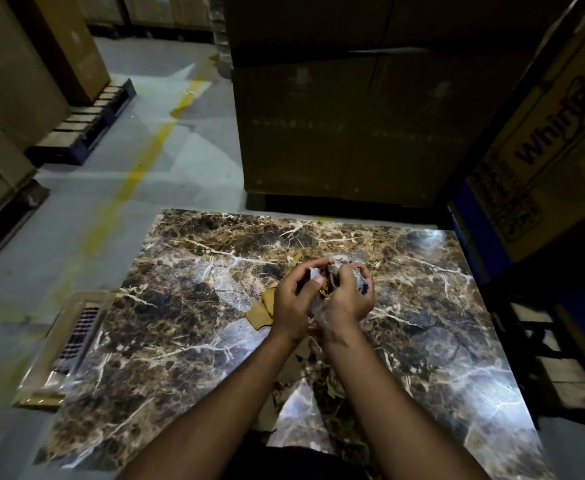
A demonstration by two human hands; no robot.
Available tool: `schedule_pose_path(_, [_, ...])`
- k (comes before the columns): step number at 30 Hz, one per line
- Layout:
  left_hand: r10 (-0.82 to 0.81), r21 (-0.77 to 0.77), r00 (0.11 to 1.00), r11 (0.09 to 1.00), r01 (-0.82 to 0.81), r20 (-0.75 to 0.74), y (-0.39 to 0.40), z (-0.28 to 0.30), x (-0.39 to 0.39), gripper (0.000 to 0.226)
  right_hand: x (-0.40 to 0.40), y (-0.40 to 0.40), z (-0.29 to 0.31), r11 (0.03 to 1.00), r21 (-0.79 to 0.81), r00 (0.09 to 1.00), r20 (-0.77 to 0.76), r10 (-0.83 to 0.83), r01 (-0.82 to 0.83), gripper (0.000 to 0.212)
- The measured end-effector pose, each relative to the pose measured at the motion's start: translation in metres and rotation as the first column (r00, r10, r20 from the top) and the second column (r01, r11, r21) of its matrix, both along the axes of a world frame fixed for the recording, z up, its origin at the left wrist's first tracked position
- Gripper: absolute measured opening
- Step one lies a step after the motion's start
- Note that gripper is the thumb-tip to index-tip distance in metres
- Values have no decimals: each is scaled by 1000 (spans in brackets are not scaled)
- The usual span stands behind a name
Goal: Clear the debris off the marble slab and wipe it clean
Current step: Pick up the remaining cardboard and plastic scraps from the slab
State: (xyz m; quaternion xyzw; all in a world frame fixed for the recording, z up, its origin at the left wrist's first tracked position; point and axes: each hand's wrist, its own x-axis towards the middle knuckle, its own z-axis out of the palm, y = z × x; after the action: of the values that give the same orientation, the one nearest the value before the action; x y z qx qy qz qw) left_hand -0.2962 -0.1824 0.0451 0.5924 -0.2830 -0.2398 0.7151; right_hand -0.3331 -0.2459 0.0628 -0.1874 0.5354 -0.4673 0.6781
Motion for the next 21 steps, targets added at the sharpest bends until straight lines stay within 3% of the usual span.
schedule_pose_path(4, [206,-103,978,974,-202,30,-9,6,-9,43,-1,-2,17,998,-59,1000,14,-3,3,32])
schedule_pose_path(10, [430,-162,902,889,-428,-28,-28,26,-13,39,-19,1,30,982,-110,981,97,167,-156,25])
schedule_pose_path(15, [394,-68,919,917,-393,15,-41,34,-16,25,-29,9,22,971,-112,975,48,216,-210,34])
schedule_pose_path(18, [412,-50,911,910,-412,-12,-42,27,-32,22,-38,10,20,916,-271,952,-11,304,-296,37])
schedule_pose_path(21, [390,-40,921,920,-390,-12,-41,24,-44,25,-50,9,19,833,-406,920,-54,388,-376,18])
